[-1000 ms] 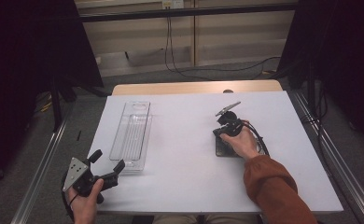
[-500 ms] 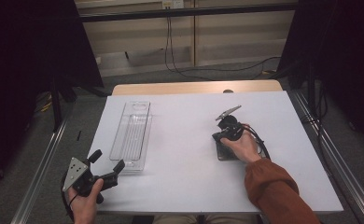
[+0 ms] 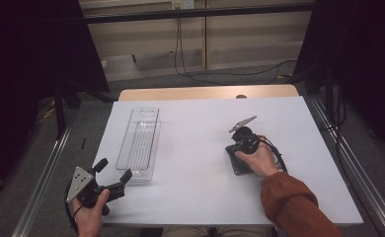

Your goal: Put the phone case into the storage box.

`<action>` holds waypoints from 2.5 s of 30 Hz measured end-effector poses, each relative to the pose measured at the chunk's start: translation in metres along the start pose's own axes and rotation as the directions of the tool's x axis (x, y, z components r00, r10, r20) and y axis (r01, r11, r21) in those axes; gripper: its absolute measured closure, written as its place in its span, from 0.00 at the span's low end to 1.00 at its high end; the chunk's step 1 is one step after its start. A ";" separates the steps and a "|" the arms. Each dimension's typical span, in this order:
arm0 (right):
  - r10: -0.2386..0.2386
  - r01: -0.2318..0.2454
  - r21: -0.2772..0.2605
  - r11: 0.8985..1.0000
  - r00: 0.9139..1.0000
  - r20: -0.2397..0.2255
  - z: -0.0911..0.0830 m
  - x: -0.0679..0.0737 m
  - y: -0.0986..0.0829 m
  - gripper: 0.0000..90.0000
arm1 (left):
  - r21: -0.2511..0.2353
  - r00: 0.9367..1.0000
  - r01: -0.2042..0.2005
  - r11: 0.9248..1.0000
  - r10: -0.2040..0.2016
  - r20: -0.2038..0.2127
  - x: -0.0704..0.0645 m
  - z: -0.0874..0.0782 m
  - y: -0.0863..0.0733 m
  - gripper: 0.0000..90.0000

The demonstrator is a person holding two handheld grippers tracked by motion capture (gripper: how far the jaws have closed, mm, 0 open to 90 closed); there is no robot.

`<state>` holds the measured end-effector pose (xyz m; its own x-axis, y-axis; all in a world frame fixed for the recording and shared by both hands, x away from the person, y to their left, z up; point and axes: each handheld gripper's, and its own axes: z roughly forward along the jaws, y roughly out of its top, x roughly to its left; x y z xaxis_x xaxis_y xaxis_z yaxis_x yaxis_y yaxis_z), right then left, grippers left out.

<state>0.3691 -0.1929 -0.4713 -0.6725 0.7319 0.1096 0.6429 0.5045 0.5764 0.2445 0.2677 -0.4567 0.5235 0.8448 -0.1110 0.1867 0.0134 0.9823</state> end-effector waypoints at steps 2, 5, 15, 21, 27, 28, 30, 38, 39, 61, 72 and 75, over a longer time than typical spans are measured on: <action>-0.010 0.010 -0.012 1.000 1.000 -0.010 -0.001 0.001 -0.003 1.00 | 0.000 1.000 -0.001 1.000 0.001 -0.001 0.000 0.000 0.000 0.03; -0.009 0.009 -0.008 1.000 1.000 -0.018 -0.003 0.003 -0.006 1.00 | 0.000 1.000 -0.002 1.000 0.002 -0.003 0.000 0.000 0.000 0.03; -0.035 0.035 0.002 0.999 0.999 -0.035 -0.010 0.011 -0.015 1.00 | 0.002 1.000 -0.001 1.000 0.001 0.002 0.000 0.000 0.000 0.03; -0.039 0.039 0.003 0.999 0.998 -0.041 -0.014 0.016 -0.021 1.00 | 0.001 1.000 0.000 1.000 0.000 -0.003 0.000 -0.001 0.000 0.03; -0.069 0.069 0.013 0.998 0.997 -0.035 -0.019 0.025 -0.029 1.00 | 0.003 1.000 0.000 1.000 0.000 0.003 0.000 0.000 0.000 0.03; -0.067 0.067 0.013 0.998 0.997 -0.039 -0.021 0.025 -0.031 1.00 | 0.003 1.000 -0.001 1.000 0.001 0.002 0.000 0.000 0.000 0.03; -0.056 0.056 0.017 0.998 0.998 -0.042 -0.022 0.026 -0.032 1.00 | 0.003 1.000 0.000 1.000 0.000 0.001 0.000 -0.001 0.000 0.03; -0.078 0.079 0.025 0.997 0.996 -0.051 -0.029 0.033 -0.041 1.00 | 0.003 1.000 0.000 1.000 0.000 0.001 -0.001 -0.001 0.000 0.03; -0.075 0.077 0.020 0.997 0.996 -0.053 -0.029 0.034 -0.042 1.00 | 0.002 1.000 0.001 1.000 -0.001 -0.001 -0.001 0.000 0.000 0.03; -0.079 0.081 0.017 0.997 0.993 -0.092 -0.049 0.037 -0.069 1.00 | 0.006 1.000 -0.001 1.000 0.001 0.002 -0.001 0.000 0.000 0.03; -0.069 0.065 -0.047 0.997 0.994 -0.089 -0.063 0.035 -0.074 1.00 | 0.011 1.000 -0.002 1.000 0.002 -0.001 -0.001 0.001 0.000 0.03; -0.046 0.040 -0.091 0.995 0.997 -0.066 -0.077 0.027 -0.076 1.00 | 0.010 1.000 -0.002 1.000 0.002 -0.003 -0.001 0.001 0.000 0.03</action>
<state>0.2738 -0.2465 -0.4491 -0.7242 0.6760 0.1362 0.5796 0.4897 0.6513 0.2445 0.2667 -0.4571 0.5211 0.8465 -0.1087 0.1939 0.0067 0.9810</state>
